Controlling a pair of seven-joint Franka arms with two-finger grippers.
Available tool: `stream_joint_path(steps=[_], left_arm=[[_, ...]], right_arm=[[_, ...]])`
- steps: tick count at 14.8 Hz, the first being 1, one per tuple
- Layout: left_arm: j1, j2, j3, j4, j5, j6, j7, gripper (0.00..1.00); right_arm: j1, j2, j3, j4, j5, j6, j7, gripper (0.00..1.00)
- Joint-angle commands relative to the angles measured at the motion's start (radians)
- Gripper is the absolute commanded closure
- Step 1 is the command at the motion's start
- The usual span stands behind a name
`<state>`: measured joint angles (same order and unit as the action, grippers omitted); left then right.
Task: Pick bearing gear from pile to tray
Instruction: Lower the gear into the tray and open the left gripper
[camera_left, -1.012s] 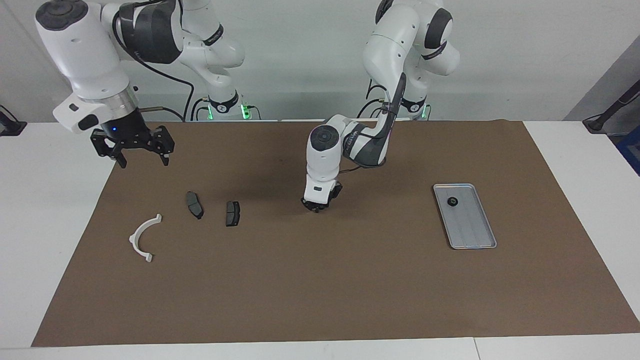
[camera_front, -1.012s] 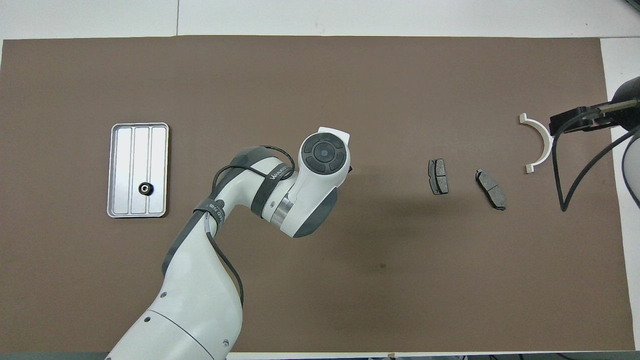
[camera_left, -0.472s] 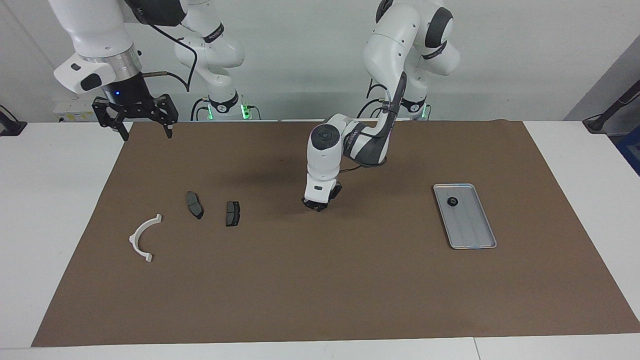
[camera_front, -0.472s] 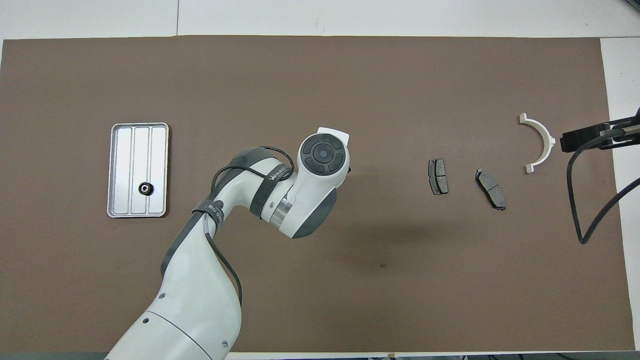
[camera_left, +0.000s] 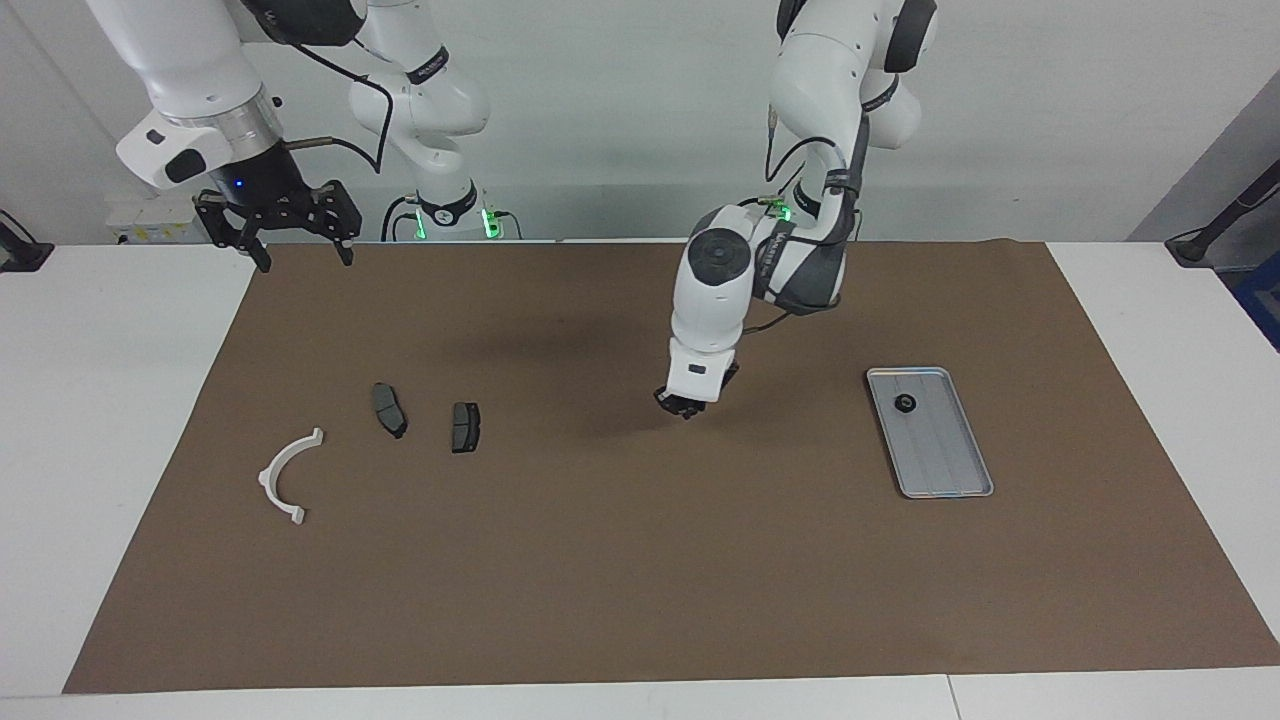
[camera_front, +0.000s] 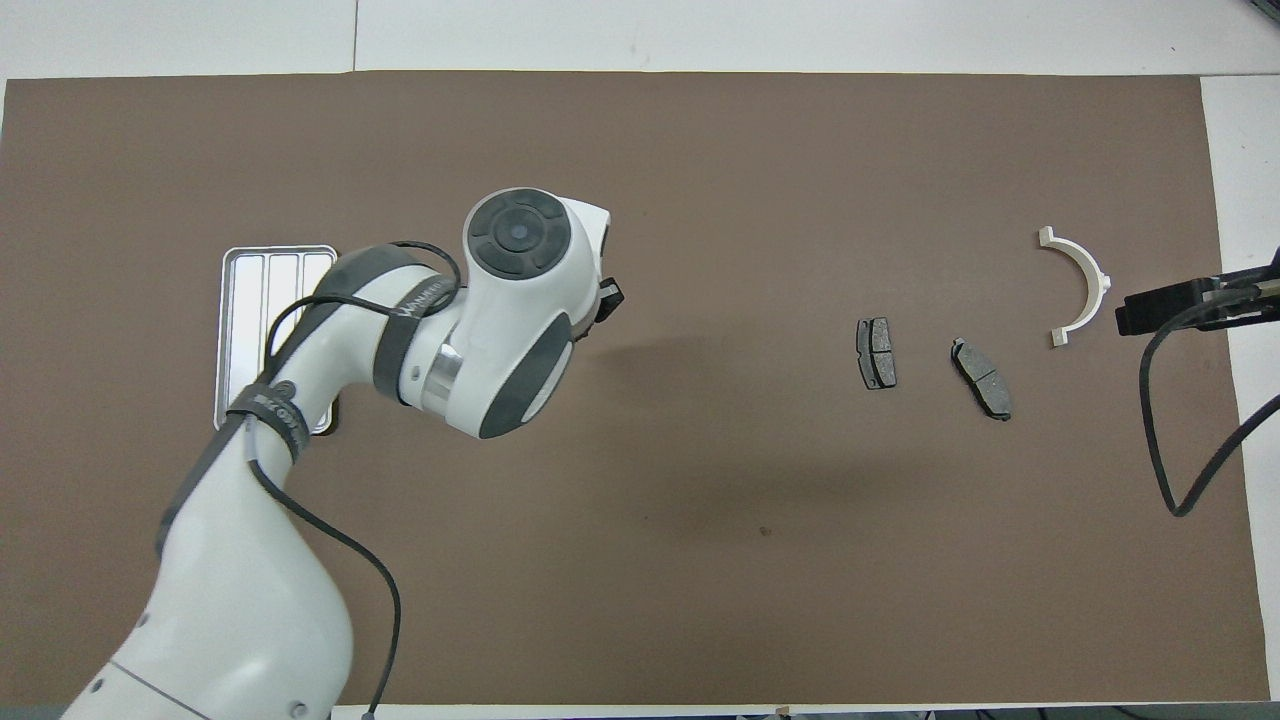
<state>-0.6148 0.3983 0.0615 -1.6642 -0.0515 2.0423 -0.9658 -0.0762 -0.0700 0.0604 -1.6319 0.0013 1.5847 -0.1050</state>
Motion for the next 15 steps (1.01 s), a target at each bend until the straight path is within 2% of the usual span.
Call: stream_joint_path(steps=[1,2,7,12,15], left_arm=[[0.133,-0.159,-0.009,-0.156,0.006,-0.024,0.167,1.0],[0.186,-0.185,-0.009,-0.181,0.006,-0.033,0.256,1.0],[0.453,-0.191,-0.008,-0.2,0.006,-0.034,0.654,1.0],[0.57,-0.165,-0.008,-0.238,0.007,0.137,0.783,1.0],[0.644,-0.132,-0.008,-0.236,0.007,0.174,0.889,1.0]], right_arm=[[-0.007,-0.025,-0.005,-0.029,0.022,0.003,-0.004,0.0],[-0.007,-0.025,-0.004,-0.031,0.02,-0.002,-0.004,0.0],[-0.004,-0.027,-0.019,-0.029,0.019,-0.011,-0.004,0.0],[-0.004,-0.027,-0.02,-0.029,0.016,-0.011,-0.004,0.0],[-0.005,-0.027,-0.02,-0.029,0.013,-0.015,-0.007,0.0]])
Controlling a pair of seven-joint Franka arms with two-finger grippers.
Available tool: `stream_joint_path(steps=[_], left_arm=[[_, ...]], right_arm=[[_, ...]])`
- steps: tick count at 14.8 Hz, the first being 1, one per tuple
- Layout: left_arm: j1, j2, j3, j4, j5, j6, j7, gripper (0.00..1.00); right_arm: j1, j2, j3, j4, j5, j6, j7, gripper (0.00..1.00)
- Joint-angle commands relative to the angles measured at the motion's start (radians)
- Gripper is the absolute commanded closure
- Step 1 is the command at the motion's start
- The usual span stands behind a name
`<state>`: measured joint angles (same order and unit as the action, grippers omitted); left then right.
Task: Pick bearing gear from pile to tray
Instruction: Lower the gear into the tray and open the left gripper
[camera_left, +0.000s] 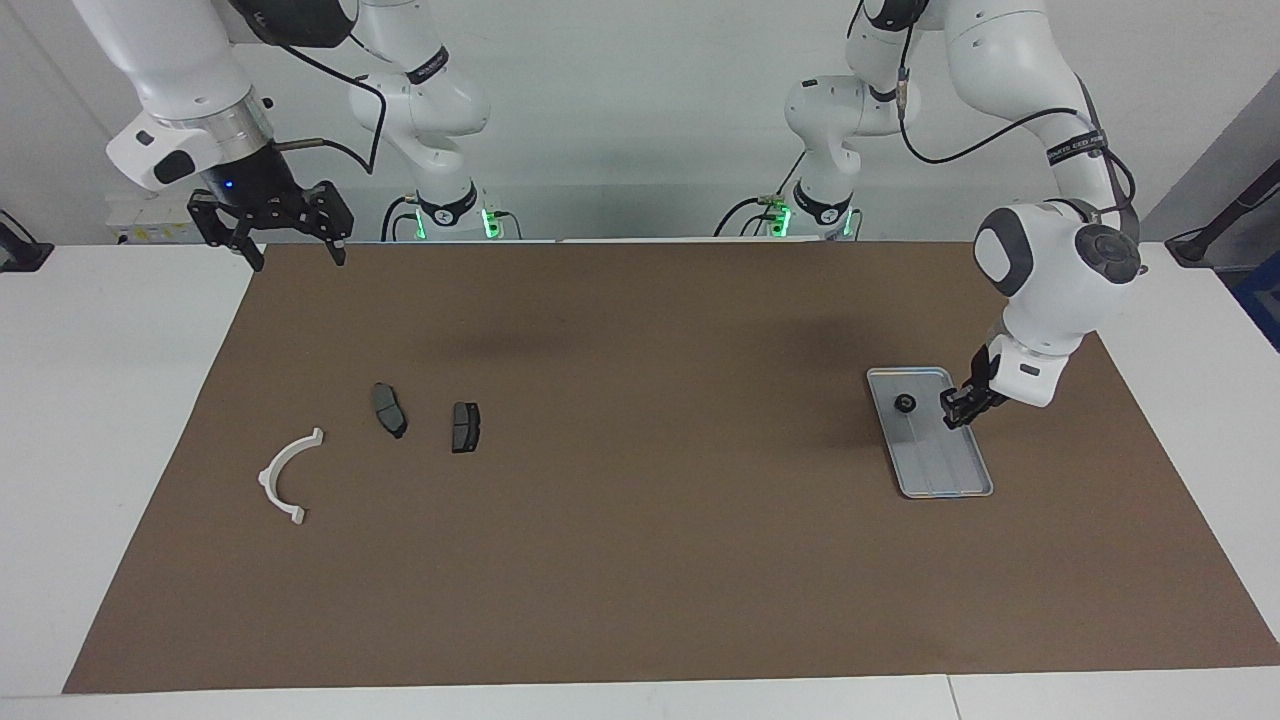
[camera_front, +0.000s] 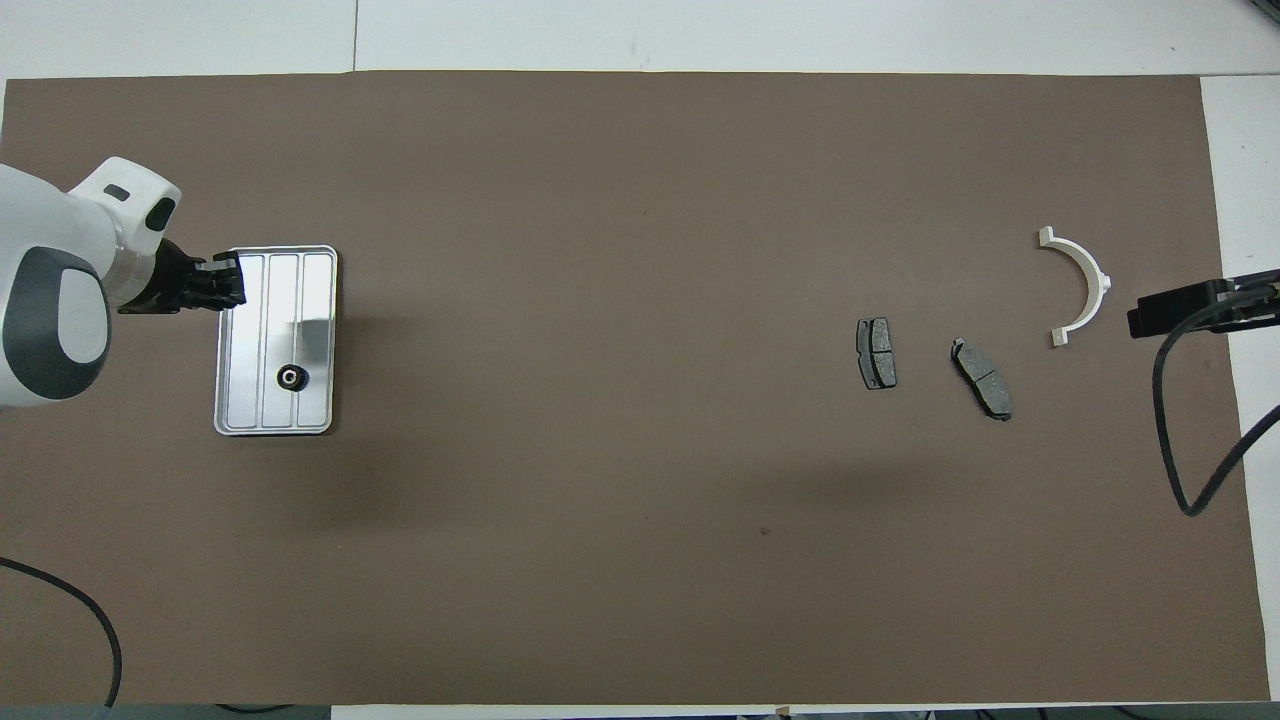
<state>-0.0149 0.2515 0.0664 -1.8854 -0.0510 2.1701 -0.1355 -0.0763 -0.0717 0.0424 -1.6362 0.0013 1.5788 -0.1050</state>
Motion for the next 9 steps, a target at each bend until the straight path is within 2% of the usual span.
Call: stream_joint_path(steps=[1,9], left_arm=[[0.04,0.043,-0.013,-0.014,0.007,0.071,0.056,1.0],[0.007,0.103,-0.013,-0.027,0.008,0.115,0.048,1.0]], right_arm=[[-0.005,-0.025,-0.003,-0.025,0.009,-0.01,-0.009,0.0],[-0.005,-0.023,-0.013,-0.019,0.005,-0.037,-0.01,0.0]])
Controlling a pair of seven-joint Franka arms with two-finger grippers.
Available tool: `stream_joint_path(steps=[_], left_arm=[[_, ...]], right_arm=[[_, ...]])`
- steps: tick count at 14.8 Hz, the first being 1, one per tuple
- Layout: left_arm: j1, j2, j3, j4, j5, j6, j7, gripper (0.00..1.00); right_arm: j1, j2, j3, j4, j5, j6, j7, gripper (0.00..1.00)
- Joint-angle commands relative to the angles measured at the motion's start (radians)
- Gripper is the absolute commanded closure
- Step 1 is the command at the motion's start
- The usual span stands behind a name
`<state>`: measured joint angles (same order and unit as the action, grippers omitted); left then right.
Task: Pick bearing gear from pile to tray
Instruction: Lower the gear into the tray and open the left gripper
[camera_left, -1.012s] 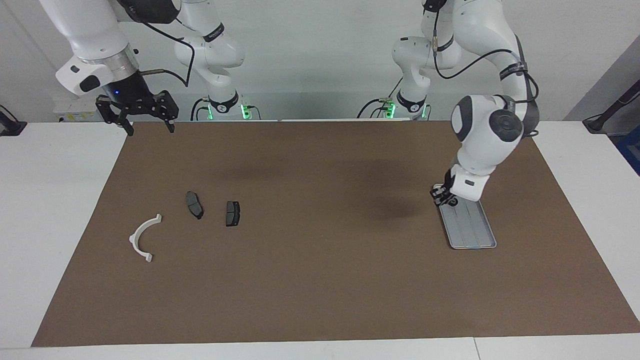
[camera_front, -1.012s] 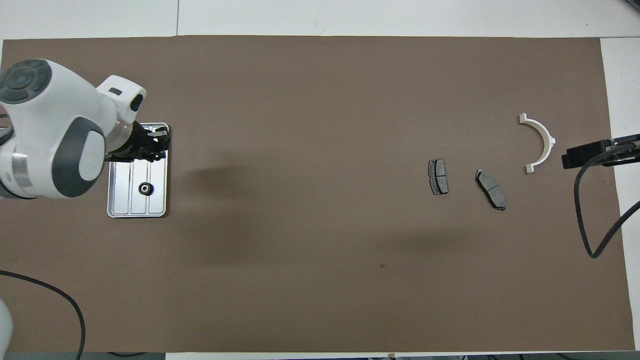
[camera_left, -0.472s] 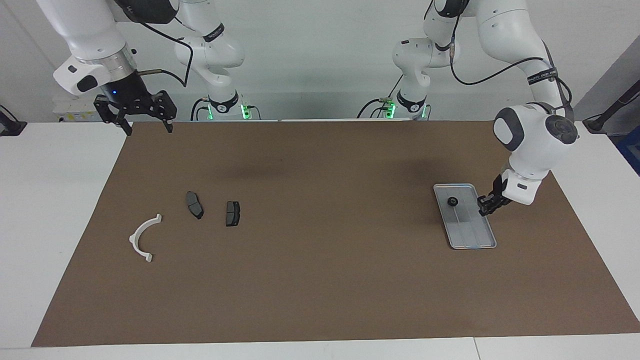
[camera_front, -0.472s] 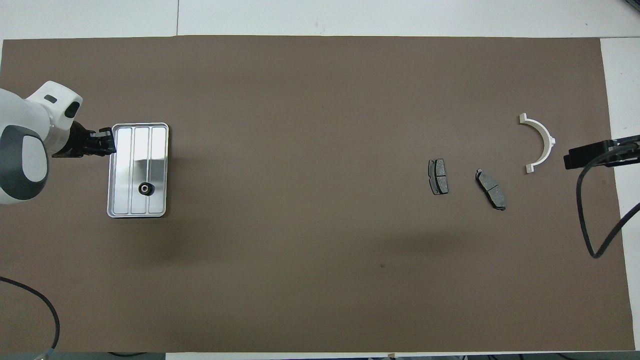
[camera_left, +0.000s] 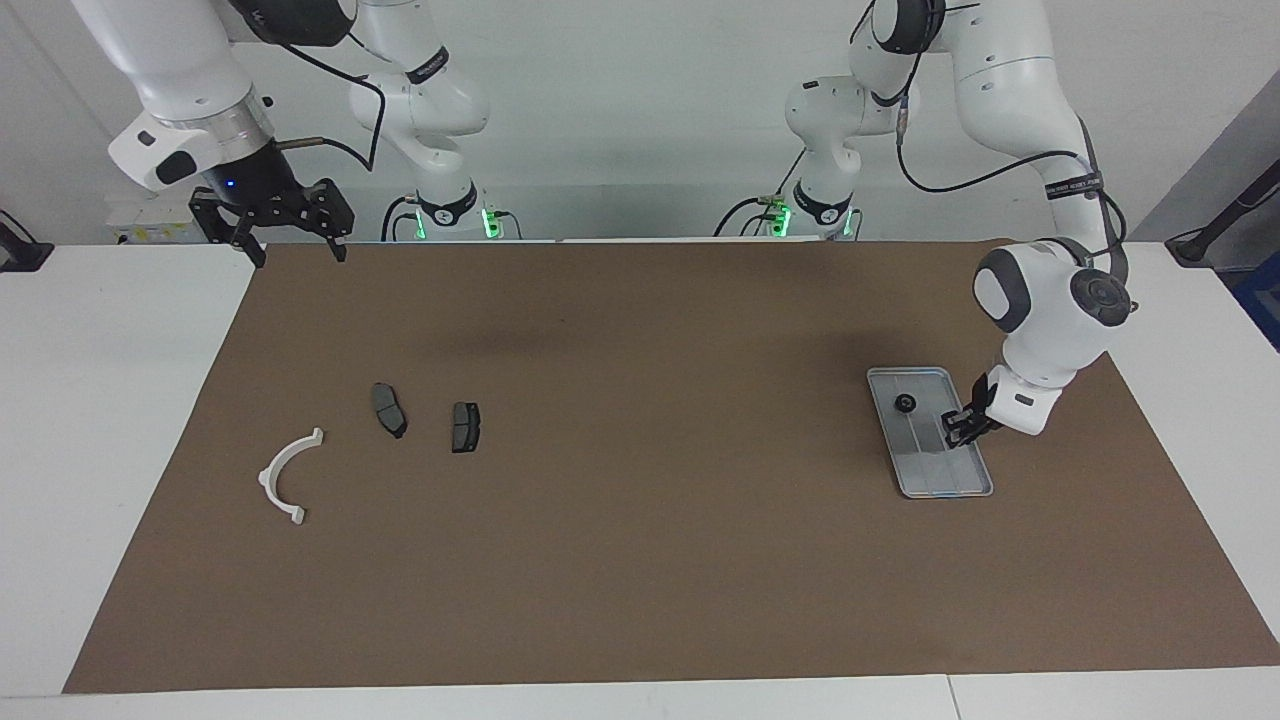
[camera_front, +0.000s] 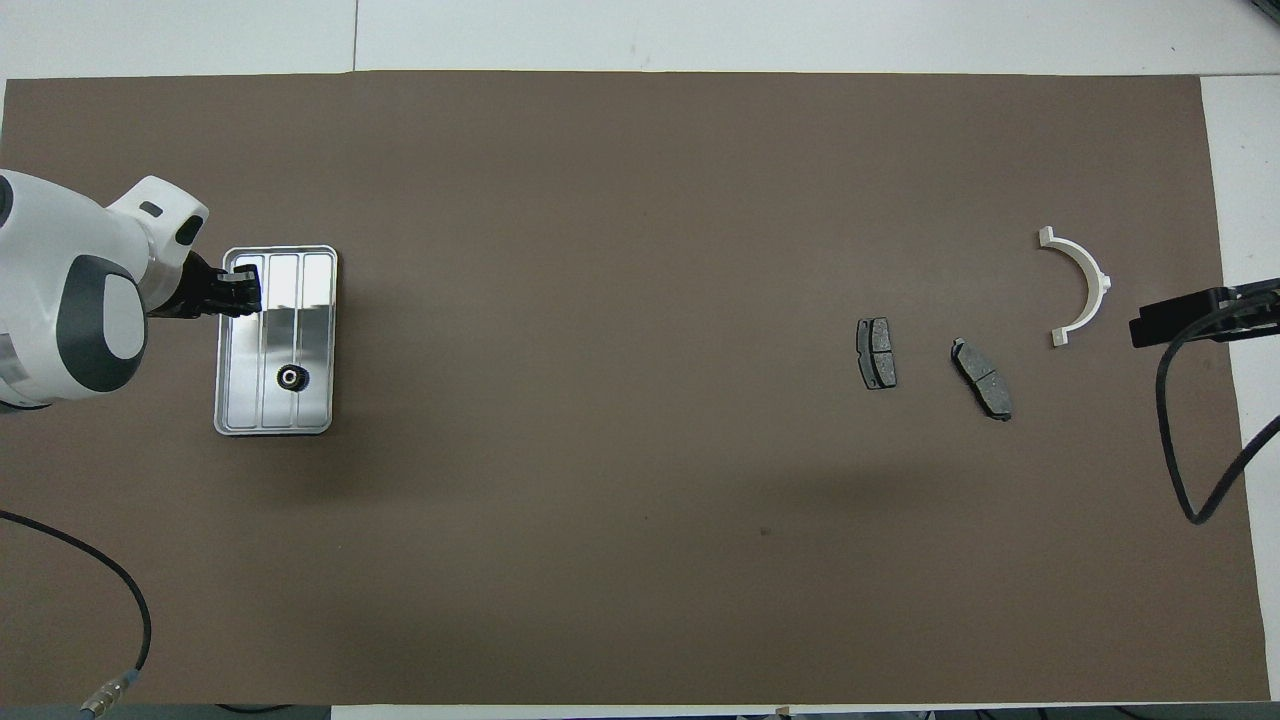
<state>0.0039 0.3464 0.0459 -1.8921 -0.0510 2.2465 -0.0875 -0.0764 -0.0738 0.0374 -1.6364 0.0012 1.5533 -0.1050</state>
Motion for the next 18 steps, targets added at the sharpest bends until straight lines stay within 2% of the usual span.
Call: stream_joint_path(steps=[1,7,8,9,11,12,15,18], left_arm=[[-0.018,0.011,0.008,-0.024,0.008,0.044,0.002,1.0],[-0.019,0.019,0.009,-0.073,0.008,0.096,0.002,1.0],[-0.018,0.019,0.008,-0.073,0.008,0.096,0.002,0.91],[-0.018,0.019,0.008,-0.071,0.008,0.091,0.002,0.58],[-0.015,0.017,0.009,-0.061,0.008,0.068,0.003,0.1],[-0.013,0.016,0.009,-0.052,0.008,0.05,0.005,0.0],[0.001,-0.016,0.011,-0.024,0.008,-0.001,0.008,0.0],[0.024,-0.085,0.02,-0.002,0.008,-0.086,0.012,0.0]], right_arm=[[-0.005,-0.021,-0.01,-0.019,0.003,-0.018,-0.01,0.0],[-0.005,-0.023,-0.011,-0.017,-0.018,-0.027,-0.005,0.0],[-0.005,-0.023,-0.011,-0.017,-0.018,-0.025,-0.004,0.0],[-0.005,-0.023,-0.011,-0.019,-0.018,-0.025,-0.004,0.0],[-0.005,-0.023,-0.01,-0.017,-0.018,-0.025,-0.004,0.0],[-0.005,-0.023,-0.01,-0.019,-0.018,-0.024,-0.004,0.0],[-0.005,-0.023,-0.01,-0.019,-0.018,-0.024,-0.005,0.0],[-0.005,-0.023,-0.011,-0.019,-0.018,-0.024,-0.005,0.0]])
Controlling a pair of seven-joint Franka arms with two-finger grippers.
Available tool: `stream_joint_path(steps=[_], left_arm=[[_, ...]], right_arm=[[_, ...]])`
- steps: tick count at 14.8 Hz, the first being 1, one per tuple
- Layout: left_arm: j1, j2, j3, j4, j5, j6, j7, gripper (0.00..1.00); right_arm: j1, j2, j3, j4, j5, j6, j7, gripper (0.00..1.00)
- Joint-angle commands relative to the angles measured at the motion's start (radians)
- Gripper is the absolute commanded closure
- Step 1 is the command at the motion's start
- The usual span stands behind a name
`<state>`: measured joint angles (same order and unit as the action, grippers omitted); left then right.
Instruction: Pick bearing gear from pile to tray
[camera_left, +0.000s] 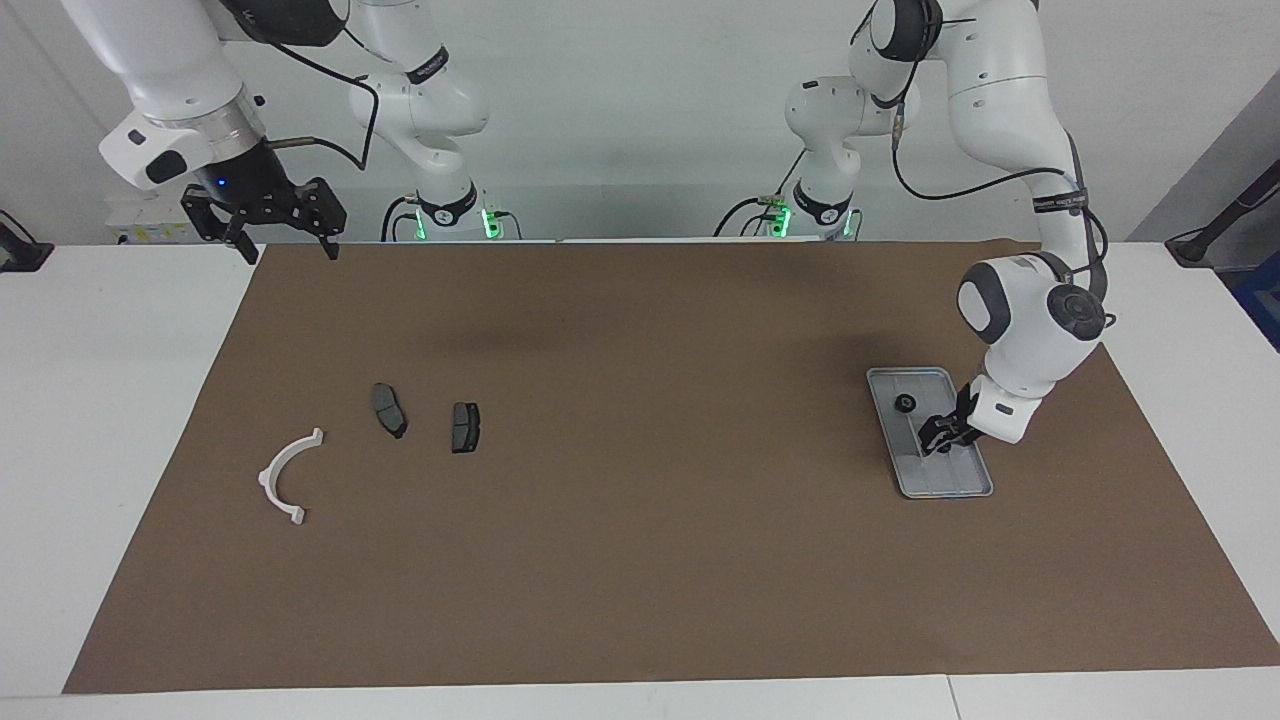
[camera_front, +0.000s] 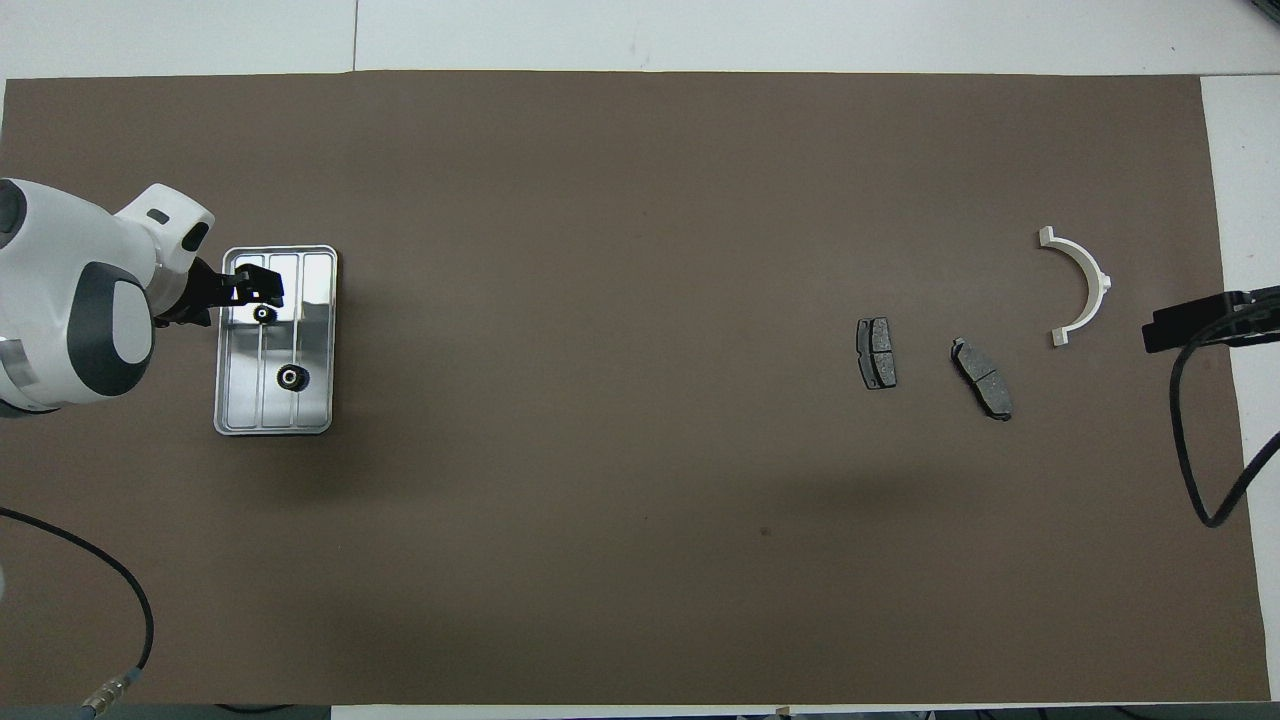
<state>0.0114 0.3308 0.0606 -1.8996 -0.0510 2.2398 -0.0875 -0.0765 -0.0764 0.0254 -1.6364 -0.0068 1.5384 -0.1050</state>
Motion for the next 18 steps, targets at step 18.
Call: stream_joint_path(steps=[18], left_arm=[[0.027,-0.394,0.008,0.1,0.019,-0.6,0.006,0.0]], right_arm=[[-0.006,-0.02,-0.01,-0.014,-0.009,-0.009,-0.012,0.0]])
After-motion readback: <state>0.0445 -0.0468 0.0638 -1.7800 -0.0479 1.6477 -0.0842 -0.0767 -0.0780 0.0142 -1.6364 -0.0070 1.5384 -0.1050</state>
